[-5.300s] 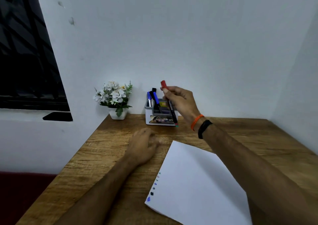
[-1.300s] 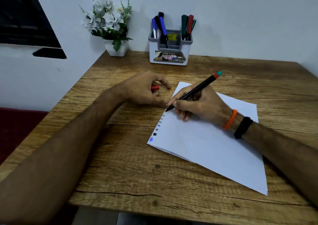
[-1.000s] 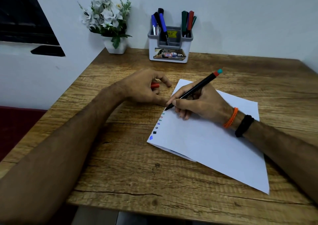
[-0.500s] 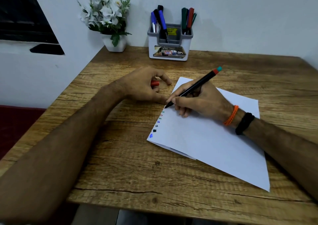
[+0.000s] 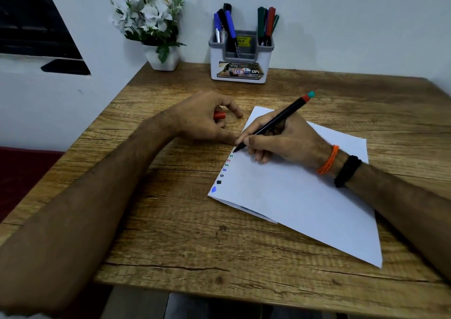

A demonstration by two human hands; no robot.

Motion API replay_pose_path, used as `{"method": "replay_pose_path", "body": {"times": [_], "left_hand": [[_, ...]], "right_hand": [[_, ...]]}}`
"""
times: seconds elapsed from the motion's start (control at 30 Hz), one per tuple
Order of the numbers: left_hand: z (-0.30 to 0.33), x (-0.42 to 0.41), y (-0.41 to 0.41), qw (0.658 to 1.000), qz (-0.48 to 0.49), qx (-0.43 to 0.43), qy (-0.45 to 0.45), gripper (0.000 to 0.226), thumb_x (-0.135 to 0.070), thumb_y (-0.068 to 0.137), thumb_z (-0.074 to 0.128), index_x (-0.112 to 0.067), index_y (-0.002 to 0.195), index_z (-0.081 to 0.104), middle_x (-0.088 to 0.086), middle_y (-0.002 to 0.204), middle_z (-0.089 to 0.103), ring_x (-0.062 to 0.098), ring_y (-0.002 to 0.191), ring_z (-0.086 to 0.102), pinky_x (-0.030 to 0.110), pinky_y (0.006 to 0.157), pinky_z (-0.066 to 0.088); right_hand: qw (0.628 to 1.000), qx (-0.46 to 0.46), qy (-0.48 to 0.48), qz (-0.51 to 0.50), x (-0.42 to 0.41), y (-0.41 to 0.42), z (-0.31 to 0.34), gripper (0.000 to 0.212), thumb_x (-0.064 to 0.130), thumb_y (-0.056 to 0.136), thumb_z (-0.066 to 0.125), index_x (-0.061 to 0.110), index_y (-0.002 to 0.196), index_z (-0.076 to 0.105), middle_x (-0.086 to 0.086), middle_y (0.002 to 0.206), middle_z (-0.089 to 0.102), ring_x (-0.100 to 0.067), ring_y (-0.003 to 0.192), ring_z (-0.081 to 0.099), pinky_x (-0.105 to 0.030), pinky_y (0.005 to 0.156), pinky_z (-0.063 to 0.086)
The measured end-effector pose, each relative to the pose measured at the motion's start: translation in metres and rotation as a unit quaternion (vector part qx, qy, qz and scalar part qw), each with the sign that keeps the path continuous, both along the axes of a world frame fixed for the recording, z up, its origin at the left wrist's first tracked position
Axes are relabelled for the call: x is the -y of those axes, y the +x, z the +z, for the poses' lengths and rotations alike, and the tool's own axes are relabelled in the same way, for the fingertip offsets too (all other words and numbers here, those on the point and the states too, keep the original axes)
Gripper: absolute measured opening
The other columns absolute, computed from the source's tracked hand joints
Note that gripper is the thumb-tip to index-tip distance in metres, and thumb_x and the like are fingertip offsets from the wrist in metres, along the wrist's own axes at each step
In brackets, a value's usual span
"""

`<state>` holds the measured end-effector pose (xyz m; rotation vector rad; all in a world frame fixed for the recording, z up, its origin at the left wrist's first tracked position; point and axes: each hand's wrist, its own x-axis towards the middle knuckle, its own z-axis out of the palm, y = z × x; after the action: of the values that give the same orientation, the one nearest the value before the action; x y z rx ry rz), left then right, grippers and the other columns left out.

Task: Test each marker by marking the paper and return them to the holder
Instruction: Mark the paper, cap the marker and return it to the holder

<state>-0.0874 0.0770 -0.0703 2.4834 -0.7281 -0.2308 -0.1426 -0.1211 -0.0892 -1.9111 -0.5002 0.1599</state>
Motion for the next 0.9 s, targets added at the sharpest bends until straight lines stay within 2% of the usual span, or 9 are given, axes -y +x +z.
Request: {"method": "replay_pose_path", "body": {"times": [0.47,0.67,0.9], "left_hand": [[0.0011,-0.0003,0.0,1.0,-0.005,0.006,0.002,0.048,-0.038,0.07,0.081,-0.03,0.114,0.062,-0.004,0.062,0.057,-0.004,0.047,0.046,0.021,0.059,0.037],[0.001,0.0002,0.0004,1.0,0.0,-0.001,0.01,0.05,-0.039,0.069,0.081,-0.031,0.114,0.061,-0.006,0.063,0.057,-0.005,0.048,0.047,0.021,0.06,0.036],[0.0032,0.0012,-0.0019,1.0,0.003,-0.006,0.014,0.054,-0.043,0.067,0.08,-0.029,0.116,0.061,-0.005,0.067,0.058,0.003,0.058,0.049,0.023,0.064,0.037]], "right_hand": [[1.0,-0.003,0.006,-0.012,-0.001,0.002,0.0,0.011,-0.006,0.087,0.062,-0.004,0.089,0.073,-0.001,0.059,0.069,-0.011,0.05,0.064,-0.02,0.049,0.051],[1.0,0.0,0.004,-0.007,-0.0003,0.0025,0.0003,0.013,-0.005,0.088,0.063,0.001,0.085,0.074,-0.002,0.059,0.069,-0.012,0.049,0.064,-0.02,0.049,0.051],[1.0,0.009,0.002,-0.005,0.0005,0.0034,-0.0002,0.011,-0.004,0.088,0.063,-0.002,0.088,0.074,-0.003,0.06,0.069,-0.012,0.05,0.064,-0.021,0.049,0.051]]}}
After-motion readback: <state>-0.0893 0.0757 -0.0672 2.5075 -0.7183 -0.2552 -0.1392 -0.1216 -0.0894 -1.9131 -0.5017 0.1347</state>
